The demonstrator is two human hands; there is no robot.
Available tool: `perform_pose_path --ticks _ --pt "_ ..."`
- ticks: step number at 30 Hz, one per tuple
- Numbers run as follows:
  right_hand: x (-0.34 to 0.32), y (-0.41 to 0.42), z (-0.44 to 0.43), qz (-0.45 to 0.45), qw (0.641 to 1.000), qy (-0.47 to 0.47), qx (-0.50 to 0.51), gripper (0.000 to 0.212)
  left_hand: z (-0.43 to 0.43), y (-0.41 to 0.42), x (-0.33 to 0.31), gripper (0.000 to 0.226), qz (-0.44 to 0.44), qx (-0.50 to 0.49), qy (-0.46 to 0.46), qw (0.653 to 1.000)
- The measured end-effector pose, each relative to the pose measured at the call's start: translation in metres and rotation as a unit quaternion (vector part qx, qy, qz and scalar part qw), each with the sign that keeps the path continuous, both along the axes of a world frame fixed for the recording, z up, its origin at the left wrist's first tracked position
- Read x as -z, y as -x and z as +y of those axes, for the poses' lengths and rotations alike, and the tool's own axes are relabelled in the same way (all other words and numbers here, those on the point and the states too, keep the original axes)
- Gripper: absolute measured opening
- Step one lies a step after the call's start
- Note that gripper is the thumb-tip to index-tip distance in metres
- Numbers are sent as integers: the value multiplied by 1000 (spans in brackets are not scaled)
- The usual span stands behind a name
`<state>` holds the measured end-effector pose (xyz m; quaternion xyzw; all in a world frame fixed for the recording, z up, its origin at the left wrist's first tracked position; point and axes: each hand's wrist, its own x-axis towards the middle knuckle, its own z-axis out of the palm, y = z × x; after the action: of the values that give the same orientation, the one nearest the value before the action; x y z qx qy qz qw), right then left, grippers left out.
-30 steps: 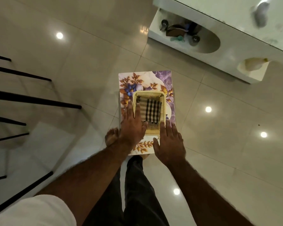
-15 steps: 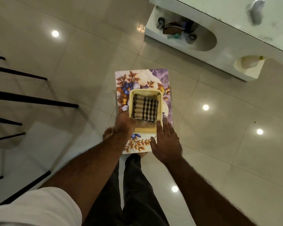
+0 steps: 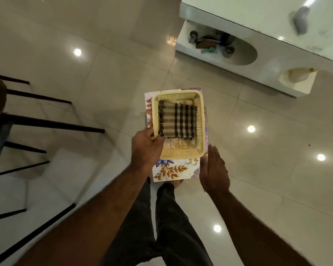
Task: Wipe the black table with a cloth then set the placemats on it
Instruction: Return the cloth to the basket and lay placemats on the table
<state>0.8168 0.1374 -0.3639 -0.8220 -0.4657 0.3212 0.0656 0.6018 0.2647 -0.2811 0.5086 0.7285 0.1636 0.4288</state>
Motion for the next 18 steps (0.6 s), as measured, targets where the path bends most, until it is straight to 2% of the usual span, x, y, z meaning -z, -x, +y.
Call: perform_pose_path --ticks 3,6,10,13,16,18 --pt "11 -10 1 -5 1000 -8 16 65 -1 6 -39 31 -16 -1 -5 1000" --pt "31 -18 5 -44 997 56 0 59 -3 10 -63 32 -40 -18 -5 999" --pt "52 -22 16 -32 988 150 16 77 -8 17 -73 30 -65 -13 -1 998" --pt "68 -23 21 2 982 183 50 92 -8 22 -70 33 -68 -7 3 998" --pt "81 -27 25 54 966 217 129 100 -5 25 -67 37 -76 -19 -7 997" --pt "83 -27 29 73 957 225 167 97 -5 27 -65 38 -77 -25 -12 997"
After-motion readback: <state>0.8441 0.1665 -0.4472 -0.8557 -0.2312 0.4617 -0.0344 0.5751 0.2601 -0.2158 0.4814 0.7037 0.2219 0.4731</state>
